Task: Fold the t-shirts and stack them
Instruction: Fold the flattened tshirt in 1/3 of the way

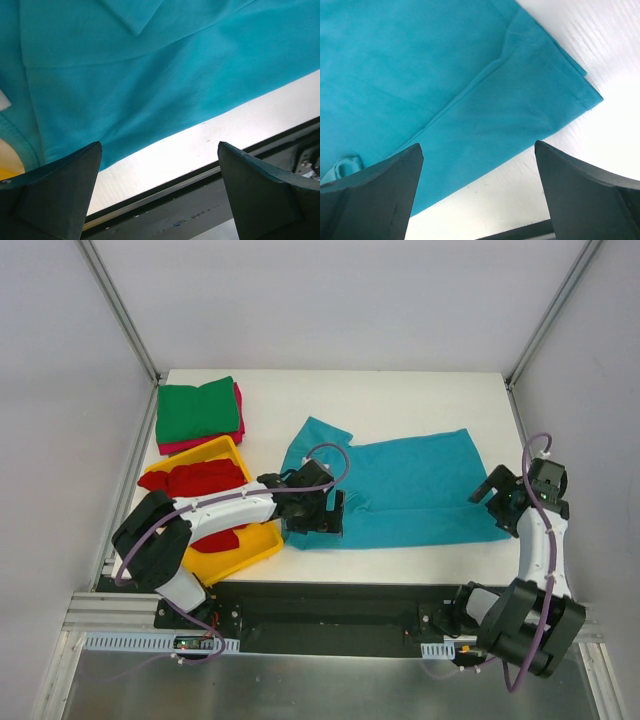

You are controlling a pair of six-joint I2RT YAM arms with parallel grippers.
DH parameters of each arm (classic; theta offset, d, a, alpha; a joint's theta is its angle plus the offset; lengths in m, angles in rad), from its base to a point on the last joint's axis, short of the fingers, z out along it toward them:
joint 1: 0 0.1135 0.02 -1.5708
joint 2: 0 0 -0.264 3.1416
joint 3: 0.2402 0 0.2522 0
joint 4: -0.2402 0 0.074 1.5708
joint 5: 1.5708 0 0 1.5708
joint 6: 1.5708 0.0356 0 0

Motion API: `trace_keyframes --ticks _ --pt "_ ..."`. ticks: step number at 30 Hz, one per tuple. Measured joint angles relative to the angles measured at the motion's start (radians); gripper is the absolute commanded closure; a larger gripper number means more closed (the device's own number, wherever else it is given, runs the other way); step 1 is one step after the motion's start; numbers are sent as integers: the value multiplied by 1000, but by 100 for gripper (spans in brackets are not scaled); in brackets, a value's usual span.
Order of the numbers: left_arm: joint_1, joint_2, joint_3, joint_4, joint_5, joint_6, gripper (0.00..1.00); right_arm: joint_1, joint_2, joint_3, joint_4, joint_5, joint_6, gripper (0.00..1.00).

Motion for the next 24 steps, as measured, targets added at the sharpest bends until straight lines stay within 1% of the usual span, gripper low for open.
trace_keyframes --ticks 3,6,8,12,19,24 --pt "0 -3 64 -3 -3 9 1 23 -92 -19 26 -30 -8 4" --pt "0 2 127 -3 -8 18 1 55 -144 -70 87 -111 -10 4" --pt "1 32 181 -2 -11 26 1 74 -135 -91 104 -156 -10 4" --pt "22 142 265 15 -3 31 1 96 -85 -97 120 -206 -10 4" --pt "80 272 282 6 19 31 1 105 -41 -106 145 -227 -5 4" --pt "84 330 332 -3 29 32 1 108 -6 -107 160 -226 -2 4"
